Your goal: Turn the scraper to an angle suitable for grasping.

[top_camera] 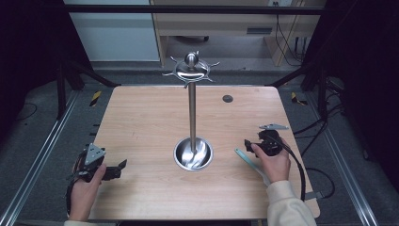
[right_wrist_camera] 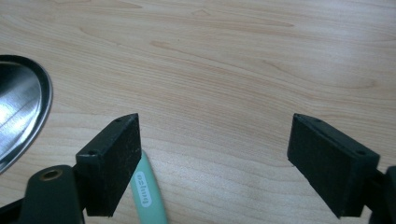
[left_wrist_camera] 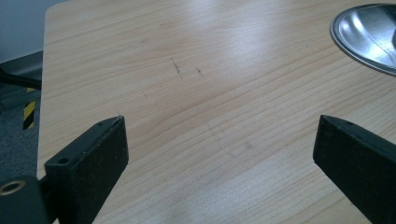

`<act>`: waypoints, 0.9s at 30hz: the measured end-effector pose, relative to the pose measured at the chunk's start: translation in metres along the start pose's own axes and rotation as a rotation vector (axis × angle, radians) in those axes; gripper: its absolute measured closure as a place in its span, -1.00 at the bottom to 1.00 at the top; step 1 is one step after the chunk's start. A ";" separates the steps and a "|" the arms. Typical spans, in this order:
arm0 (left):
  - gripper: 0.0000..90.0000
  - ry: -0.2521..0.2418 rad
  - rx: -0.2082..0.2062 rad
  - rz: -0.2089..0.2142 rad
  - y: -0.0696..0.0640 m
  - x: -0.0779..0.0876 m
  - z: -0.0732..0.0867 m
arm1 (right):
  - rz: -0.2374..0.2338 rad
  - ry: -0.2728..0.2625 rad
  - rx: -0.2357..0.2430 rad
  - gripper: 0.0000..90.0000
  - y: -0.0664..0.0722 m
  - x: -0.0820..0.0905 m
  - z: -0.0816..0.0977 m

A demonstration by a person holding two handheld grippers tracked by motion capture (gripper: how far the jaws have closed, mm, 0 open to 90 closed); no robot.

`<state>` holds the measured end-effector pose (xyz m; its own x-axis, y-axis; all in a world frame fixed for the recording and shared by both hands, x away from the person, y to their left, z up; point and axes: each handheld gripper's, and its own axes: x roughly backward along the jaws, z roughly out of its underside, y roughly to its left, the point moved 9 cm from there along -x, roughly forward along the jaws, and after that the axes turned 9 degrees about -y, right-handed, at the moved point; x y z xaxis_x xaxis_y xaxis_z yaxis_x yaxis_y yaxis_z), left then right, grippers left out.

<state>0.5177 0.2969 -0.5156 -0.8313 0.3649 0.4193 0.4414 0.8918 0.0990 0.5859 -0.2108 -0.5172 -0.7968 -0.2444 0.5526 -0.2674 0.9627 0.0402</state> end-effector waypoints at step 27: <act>-0.92 0.007 -0.014 -0.008 0.000 -0.002 0.000 | -0.141 0.061 0.214 0.54 0.039 0.002 0.009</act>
<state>0.5193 0.2958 -0.5161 -0.8322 0.3559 0.4251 0.4397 0.8908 0.1150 0.5690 -0.1743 -0.5221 -0.7110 -0.3608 0.6036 -0.4875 0.8715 -0.0533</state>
